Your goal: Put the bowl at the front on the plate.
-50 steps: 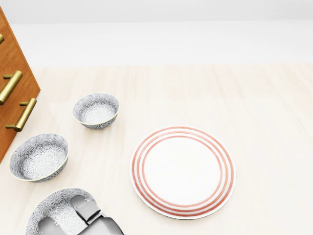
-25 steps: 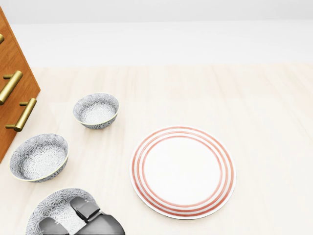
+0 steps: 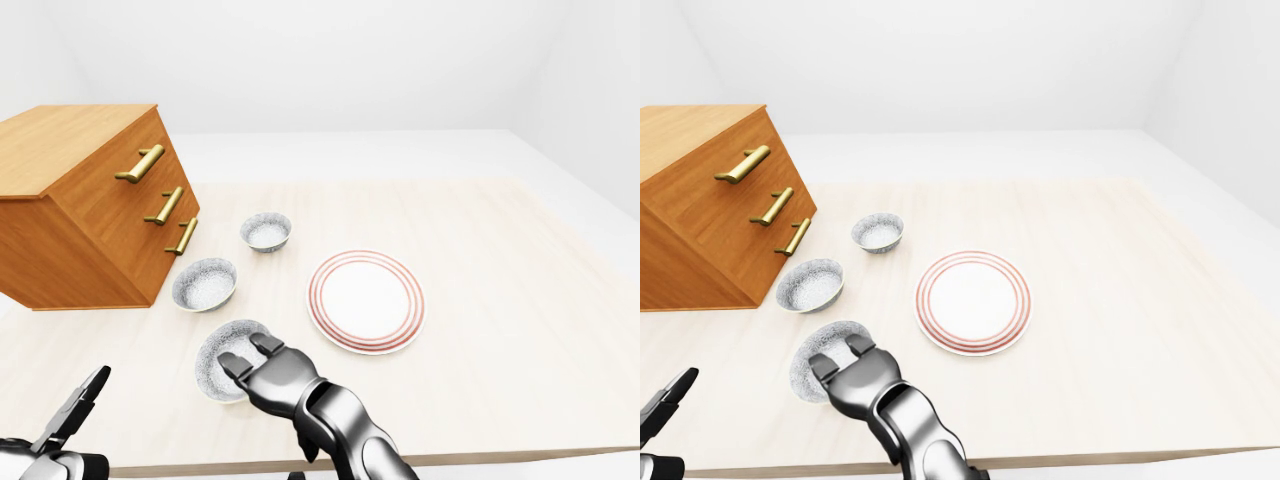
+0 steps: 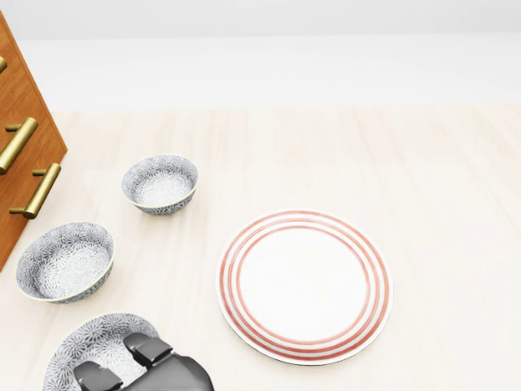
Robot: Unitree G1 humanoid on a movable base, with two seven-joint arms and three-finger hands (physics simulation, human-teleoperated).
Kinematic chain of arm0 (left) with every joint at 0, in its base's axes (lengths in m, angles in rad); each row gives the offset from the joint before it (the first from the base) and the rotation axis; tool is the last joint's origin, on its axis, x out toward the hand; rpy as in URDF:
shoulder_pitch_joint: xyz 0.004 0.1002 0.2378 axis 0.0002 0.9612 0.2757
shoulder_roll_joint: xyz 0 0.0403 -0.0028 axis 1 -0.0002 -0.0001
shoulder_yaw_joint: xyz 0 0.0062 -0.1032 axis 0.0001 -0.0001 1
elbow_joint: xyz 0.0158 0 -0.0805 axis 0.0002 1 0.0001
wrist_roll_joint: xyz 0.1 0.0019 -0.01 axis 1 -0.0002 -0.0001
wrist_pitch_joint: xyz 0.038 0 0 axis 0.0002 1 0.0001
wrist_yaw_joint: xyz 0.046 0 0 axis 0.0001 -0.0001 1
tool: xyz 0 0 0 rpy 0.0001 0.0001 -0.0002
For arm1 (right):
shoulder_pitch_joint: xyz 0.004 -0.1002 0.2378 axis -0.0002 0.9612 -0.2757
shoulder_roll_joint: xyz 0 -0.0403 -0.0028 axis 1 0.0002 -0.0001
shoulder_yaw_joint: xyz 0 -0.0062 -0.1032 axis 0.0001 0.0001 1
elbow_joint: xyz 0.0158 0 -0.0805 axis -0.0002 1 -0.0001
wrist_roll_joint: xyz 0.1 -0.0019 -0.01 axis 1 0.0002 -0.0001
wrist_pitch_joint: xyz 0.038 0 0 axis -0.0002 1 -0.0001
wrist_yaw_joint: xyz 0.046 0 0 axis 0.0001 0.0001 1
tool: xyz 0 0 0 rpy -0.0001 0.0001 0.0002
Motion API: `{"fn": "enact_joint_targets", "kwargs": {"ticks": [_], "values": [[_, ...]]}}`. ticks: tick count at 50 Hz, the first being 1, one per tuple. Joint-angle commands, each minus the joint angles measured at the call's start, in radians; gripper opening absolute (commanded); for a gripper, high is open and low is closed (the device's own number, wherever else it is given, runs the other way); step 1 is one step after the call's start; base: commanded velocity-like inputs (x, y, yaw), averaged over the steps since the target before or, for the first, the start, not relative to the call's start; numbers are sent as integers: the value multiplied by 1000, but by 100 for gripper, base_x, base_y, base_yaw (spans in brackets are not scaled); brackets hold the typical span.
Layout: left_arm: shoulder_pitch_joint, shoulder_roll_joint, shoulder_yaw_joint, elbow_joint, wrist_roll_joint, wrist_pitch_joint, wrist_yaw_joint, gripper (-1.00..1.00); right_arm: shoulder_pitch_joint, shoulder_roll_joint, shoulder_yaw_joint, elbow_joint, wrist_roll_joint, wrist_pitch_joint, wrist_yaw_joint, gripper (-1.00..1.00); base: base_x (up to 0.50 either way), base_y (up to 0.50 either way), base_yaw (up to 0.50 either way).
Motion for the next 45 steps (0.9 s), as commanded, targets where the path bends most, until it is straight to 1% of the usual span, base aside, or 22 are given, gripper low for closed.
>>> {"fn": "enact_joint_targets", "kwargs": {"ticks": [1,2,4,6,7,8,10,12,13,15,17,19,21,22,23,26,28,31,33,37,42,45], "values": [[-2,1,-3,6,2,-5,0,100,9,-6,-3,18,21,3,0,100,0,0,0],[-1,2,-3,4,2,-3,0,100,11,-4,1,12,20,10,0,100,0,0,0],[3,1,0,-6,0,5,0,100,12,-8,-2,33,31,9,0,100,0,0,0],[0,0,0,2,2,-4,0,100,12,-7,0,28,29,16,0,100,0,0,0],[2,0,1,-3,0,1,0,100,9,-3,2,35,24,22,0,100,0,0,0],[2,0,1,-4,0,2,0,100,10,-4,4,55,28,20,0,100,0,0,0],[2,-1,1,-3,1,0,0,100,13,0,3,66,41,23,0,100,0,0,0],[3,-1,2,-8,0,4,0,100,14,-2,3,66,45,27,0,100,0,0,0],[-1,-1,0,2,3,-2,0,100,13,-1,3,67,48,29,0,100,0,0,0],[0,-1,-1,0,3,-3,0,100,12,-3,4,62,48,32,0,100,0,0,0],[4,-2,1,-8,0,3,0,100,7,-2,1,58,47,35,0,100,0,0,0],[4,-2,3,-11,0,7,0,100,-1,0,-5,77,54,28,0,100,0,0,0],[4,-3,3,-12,1,6,0,100,-11,4,-16,94,63,20,0,100,0,0,0],[2,-3,2,-5,4,1,0,100,-16,7,-21,100,66,17,0,100,0,0,0],[0,-3,1,-1,4,-1,0,100,-19,11,-23,97,65,19,0,100,0,0,0],[1,-2,0,-2,2,-2,0,100,-34,18,-46,130,84,5,0,100,0,0,0],[2,-1,0,-6,1,4,0,100,-36,22,-50,134,87,4,0,100,0,0,0],[2,-2,0,-6,2,2,0,100,-41,24,-60,139,94,0,0,100,0,0,0],[2,-2,1,-8,1,5,0,100,-44,24,-66,143,97,-2,0,100,0,0,0],[-1,-1,-1,0,2,-2,0,100,-45,25,-74,144,99,0,0,100,0,0,0],[1,-1,-1,-4,0,2,0,100,-50,20,-94,160,123,-3,0,100,0,0,0],[1,-1,-1,-2,1,-1,0,100,-63,23,-110,172,136,-2,0,100,0,0,0]]}}
